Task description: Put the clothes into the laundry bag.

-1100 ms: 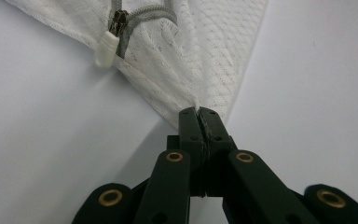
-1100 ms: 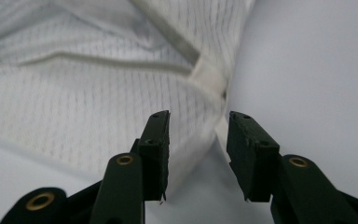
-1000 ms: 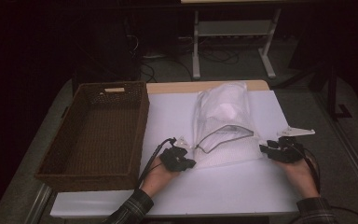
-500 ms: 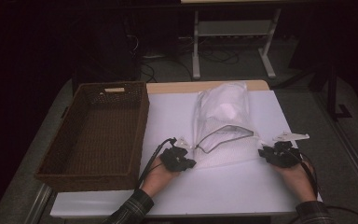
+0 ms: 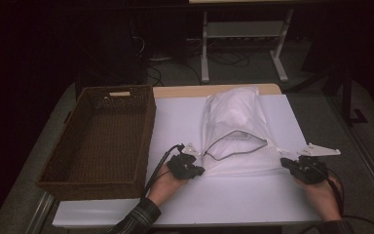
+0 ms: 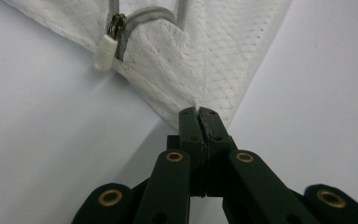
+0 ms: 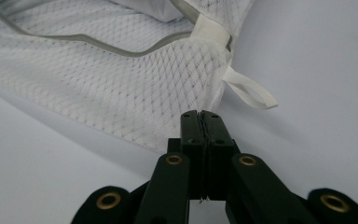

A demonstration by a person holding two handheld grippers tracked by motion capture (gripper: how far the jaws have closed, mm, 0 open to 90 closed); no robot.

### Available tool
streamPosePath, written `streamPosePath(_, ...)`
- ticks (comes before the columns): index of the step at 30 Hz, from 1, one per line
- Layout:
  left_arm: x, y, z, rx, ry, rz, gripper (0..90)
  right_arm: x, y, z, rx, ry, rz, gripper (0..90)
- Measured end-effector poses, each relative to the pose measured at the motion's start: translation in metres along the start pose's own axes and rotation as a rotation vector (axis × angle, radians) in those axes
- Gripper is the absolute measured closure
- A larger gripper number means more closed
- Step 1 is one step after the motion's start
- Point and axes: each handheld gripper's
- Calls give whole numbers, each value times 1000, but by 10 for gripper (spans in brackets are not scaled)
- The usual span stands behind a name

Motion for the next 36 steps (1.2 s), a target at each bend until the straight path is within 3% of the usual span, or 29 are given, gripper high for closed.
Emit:
streamPosePath(6,-3,1,0,5,-3,11,891,5,-13,-13,13,-5,-15,881)
streamPosePath(8,-7,2,-1,8,-14,18,891,9,-26,-21,31,-3,-21,881)
streamPosePath(15,-19,-1,-5,5,-34,36,891,12,-44,-31,63,13,-27,880)
streamPosePath(21,-17,-5,-6,7,-29,23,880,15,-43,-29,71,29,-41,867)
streamPosePath(23,-15,-5,-7,9,-24,5,788,15,-42,-29,65,35,-36,792)
streamPosePath(25,-14,-4,-9,-4,-3,-11,635,13,-41,-31,48,47,-20,644)
streamPosePath(27,-14,-2,-12,-31,0,-15,551,12,-41,-31,26,72,-1,525)
streamPosePath(28,-14,-2,-12,-31,0,-15,512,12,-41,-31,26,72,-1,525)
streamPosePath(29,-15,0,-16,-63,12,-9,435,11,-39,-29,-9,80,-2,334)
streamPosePath(31,-15,0,-16,-67,15,-6,379,11,-39,-28,-15,82,-5,297)
streamPosePath(32,-14,1,-16,-62,15,1,337,11,-35,-25,-34,98,-30,222)
streamPosePath(36,-14,3,-16,-76,23,12,315,12,-33,-23,-38,106,-42,207)
Point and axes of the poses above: each handheld gripper's, and its own axes: z roughly forward along the jaws, y roughly out of its top, x roughly to its left, and after that the axes turned 11 degrees about -y, right-handed
